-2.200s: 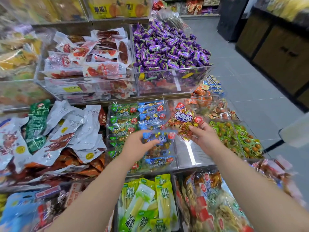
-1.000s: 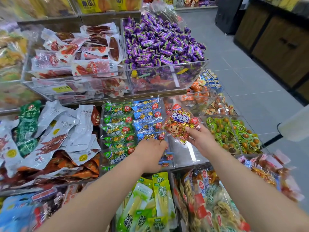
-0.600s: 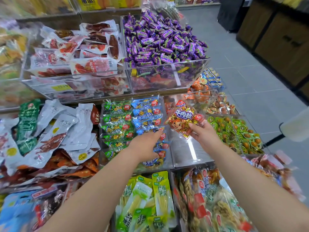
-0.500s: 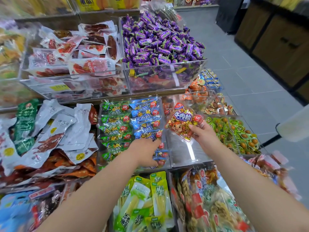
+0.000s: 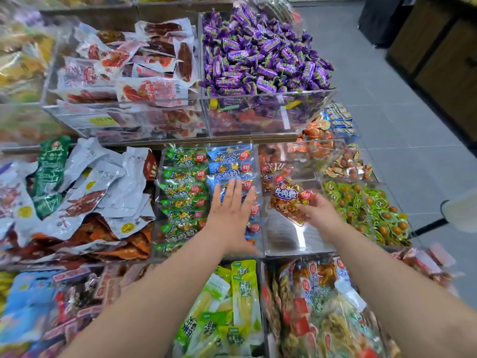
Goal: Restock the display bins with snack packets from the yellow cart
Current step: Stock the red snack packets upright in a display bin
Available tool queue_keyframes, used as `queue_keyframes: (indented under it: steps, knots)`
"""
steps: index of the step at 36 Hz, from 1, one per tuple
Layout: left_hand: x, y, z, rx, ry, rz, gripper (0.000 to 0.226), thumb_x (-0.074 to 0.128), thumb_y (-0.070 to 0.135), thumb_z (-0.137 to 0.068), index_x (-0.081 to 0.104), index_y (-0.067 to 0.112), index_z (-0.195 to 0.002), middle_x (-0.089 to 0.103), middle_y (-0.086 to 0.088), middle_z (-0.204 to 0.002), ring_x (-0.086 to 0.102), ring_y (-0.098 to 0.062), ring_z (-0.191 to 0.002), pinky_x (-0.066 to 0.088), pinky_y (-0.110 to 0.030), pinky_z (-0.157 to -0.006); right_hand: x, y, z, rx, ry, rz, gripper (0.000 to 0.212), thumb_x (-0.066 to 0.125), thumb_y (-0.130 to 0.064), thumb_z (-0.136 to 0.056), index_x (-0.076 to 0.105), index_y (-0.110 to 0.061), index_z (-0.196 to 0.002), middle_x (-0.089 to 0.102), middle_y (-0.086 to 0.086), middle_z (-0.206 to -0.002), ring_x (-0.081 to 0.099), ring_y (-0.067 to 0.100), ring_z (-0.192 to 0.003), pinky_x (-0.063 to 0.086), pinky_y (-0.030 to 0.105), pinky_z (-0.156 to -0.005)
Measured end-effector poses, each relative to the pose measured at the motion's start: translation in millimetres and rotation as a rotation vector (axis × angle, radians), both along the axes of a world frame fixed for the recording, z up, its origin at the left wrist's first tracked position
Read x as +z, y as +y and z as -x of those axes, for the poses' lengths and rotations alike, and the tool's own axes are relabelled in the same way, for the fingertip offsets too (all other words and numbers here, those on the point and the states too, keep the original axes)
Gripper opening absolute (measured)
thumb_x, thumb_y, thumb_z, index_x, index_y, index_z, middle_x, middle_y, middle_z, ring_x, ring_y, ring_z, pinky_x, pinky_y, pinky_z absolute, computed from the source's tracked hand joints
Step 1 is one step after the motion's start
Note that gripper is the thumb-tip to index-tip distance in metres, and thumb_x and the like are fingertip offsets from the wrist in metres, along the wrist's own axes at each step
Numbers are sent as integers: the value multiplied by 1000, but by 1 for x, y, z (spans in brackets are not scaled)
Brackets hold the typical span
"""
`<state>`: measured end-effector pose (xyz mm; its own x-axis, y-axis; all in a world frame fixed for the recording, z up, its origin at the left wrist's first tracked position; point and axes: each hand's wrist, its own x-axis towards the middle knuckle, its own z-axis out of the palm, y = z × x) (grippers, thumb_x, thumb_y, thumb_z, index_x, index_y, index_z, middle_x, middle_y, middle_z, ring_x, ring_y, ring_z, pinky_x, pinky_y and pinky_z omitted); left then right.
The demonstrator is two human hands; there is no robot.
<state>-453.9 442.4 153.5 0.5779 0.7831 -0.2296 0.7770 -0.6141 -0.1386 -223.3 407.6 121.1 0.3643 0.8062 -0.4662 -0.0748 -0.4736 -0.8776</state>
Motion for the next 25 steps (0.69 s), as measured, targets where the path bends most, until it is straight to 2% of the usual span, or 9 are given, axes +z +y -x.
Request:
queue_keyframes:
  steps: [3,5,6,11,15,19,21,23,25]
  knots:
    - [-9,6,0,-1,28,-53,139,37,95,-60,-51,8,-124,-25,-20,-155,-28,-37,-141,-28,-58,-102,-5,7,2,70,-61,25,33,58,2,-88,48,-2,-119,62,12,-112,61,20,-95,50,26,-81]
    - [-13,7,3,5,34,-59,137,35,95,-61,-53,7,-119,-26,-19,-156,-27,-36,-142,-27,-56,-104,-8,13,2,102,-94,24,33,58,3,-88,49,-2,-119,61,8,-107,60,13,-85,49,12,-67]
    - [-13,8,4,7,40,-52,137,34,95,-61,-52,7,-120,-26,-18,-156,-27,-36,-142,-27,-54,-104,-10,15,2,109,-99,19,34,59,3,-88,49,-3,-119,60,7,-106,59,12,-83,47,10,-61]
    - [-11,17,-2,-33,164,18,135,31,98,-57,-43,10,-130,-26,-19,-155,-24,-36,-143,-19,-59,-109,-24,31,-7,142,-146,38,22,59,-6,-90,55,-17,-110,64,-1,-95,59,10,-81,41,15,-60]
    - [-1,26,-7,35,-11,54,139,4,102,-40,-31,17,-144,-25,-13,-157,-32,-30,-140,-29,-61,-100,-33,49,-16,156,-113,30,29,58,5,-87,58,-22,-99,66,-10,-84,62,-1,-71,47,11,-59]
    - [11,42,-20,178,-187,43,134,-2,100,-43,-18,23,-151,-28,-10,-156,-40,-24,-135,-28,-58,-102,-46,73,-20,161,-64,40,31,58,5,-86,60,-20,-104,68,5,-100,64,19,-91,51,33,-86]
    - [10,47,-28,254,-213,8,123,-5,95,-54,-16,20,-151,-25,-12,-157,-33,-28,-141,-28,-56,-103,-51,84,-21,159,-74,46,33,57,5,-86,61,-16,-112,67,7,-104,64,21,-94,52,31,-84]
    - [6,50,-35,323,-236,-19,112,-11,87,-63,-15,19,-152,-22,-13,-158,-28,-30,-143,-27,-56,-103,-57,95,-21,148,-49,47,36,54,9,-86,59,-8,-118,66,9,-104,64,22,-92,54,25,-73]
    - [1,52,-39,366,-229,-32,107,-15,83,-65,-17,19,-151,-23,-13,-158,-27,-30,-143,-24,-58,-105,-63,102,-20,122,-60,72,38,54,9,-85,57,-4,-120,65,14,-110,64,27,-97,56,34,-80]
